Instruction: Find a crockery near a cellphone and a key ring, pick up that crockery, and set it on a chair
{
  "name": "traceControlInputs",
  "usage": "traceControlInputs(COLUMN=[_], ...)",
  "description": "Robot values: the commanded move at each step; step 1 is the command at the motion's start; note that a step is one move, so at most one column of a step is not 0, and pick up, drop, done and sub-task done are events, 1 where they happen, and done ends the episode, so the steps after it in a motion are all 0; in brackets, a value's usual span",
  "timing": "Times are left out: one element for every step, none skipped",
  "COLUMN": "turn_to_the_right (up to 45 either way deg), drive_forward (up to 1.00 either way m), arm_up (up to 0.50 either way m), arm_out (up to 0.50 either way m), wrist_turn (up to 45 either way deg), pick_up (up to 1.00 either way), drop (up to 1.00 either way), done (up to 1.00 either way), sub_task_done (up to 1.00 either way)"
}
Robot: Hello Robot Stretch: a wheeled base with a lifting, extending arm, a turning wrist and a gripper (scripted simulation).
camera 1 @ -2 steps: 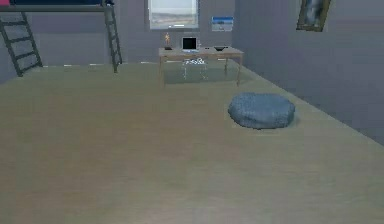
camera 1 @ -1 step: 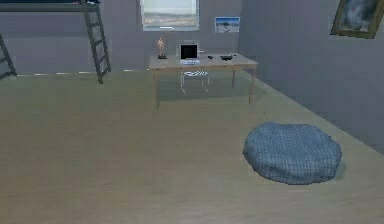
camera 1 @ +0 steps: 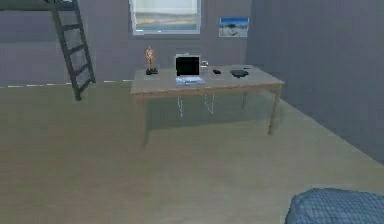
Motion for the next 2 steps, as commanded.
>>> traceControlInputs(turn_to_the_right=[3.0, 0.0], drive_forward=[0.00, 1.00], arm_up=[0.00, 0.00], arm_out=[0.00, 0.00], wrist_turn=[0.0, 0.0], pick_up=[0.00, 0.00], drop=[0.00, 0.00], done=[0.00, 0.00], sub_task_done=[0.00, 0.00])
